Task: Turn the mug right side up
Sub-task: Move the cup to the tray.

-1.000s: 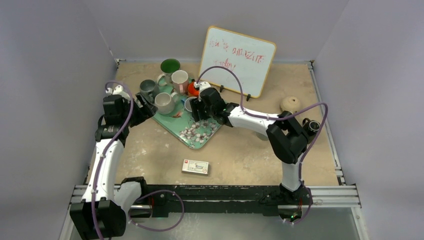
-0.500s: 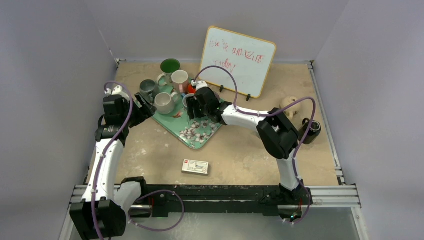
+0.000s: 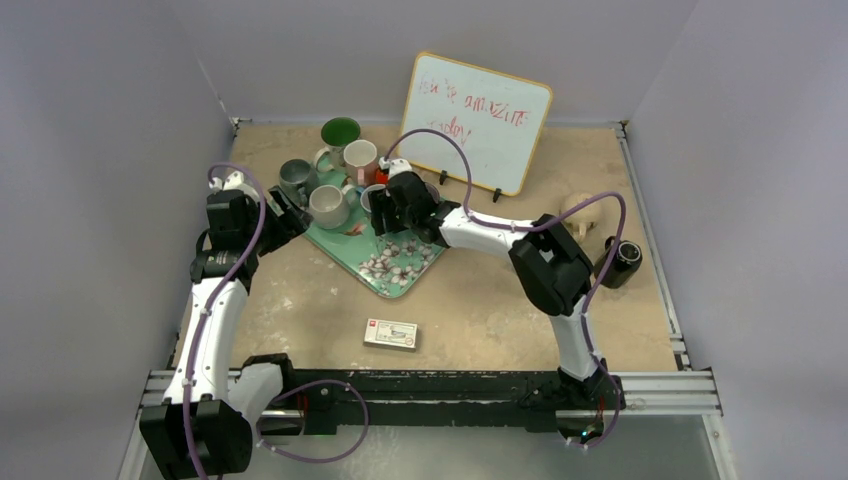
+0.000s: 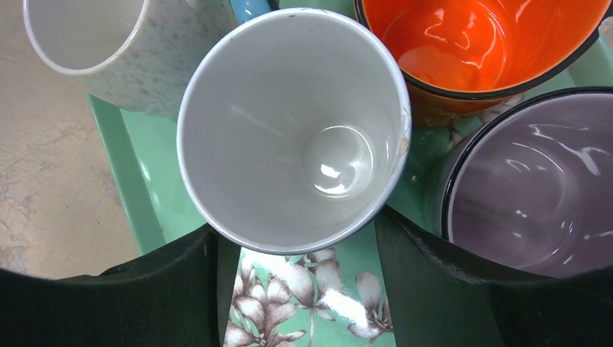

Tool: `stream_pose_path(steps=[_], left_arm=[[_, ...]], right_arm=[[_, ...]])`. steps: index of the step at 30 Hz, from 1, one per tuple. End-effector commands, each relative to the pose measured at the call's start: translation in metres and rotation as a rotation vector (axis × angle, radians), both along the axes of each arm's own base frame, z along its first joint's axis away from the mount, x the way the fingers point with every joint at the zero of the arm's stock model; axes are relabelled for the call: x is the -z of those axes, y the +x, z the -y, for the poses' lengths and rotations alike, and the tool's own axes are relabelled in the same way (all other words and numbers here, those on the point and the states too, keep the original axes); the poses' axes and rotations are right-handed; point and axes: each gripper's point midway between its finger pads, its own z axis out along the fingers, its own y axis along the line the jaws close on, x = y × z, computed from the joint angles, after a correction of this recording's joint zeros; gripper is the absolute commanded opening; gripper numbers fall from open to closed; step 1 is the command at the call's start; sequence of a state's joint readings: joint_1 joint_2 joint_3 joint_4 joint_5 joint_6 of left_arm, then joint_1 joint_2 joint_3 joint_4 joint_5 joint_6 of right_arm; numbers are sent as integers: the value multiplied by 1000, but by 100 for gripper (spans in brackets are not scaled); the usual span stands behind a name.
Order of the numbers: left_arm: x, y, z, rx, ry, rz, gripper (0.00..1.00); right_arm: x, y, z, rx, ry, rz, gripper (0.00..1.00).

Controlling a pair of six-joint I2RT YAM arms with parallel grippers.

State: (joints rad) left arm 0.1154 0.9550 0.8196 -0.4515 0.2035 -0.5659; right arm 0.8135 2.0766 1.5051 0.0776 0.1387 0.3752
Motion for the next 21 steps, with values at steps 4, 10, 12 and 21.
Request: stream_pose_path(steps=[4, 10, 12, 21], left_arm=[[-6, 0, -3, -26, 1, 16, 76], [-6, 0, -5, -34, 5, 16, 76], [-5, 0, -5, -36, 6, 13, 76], [-5, -1, -7, -46, 8, 10, 76]], right_arm=[[-31, 17, -23, -18, 83, 74, 69], [-28, 22, -30, -19, 89, 70, 69], [-26, 22, -32, -21, 89, 66, 69], [-17, 24, -42, -46, 87, 35, 69]])
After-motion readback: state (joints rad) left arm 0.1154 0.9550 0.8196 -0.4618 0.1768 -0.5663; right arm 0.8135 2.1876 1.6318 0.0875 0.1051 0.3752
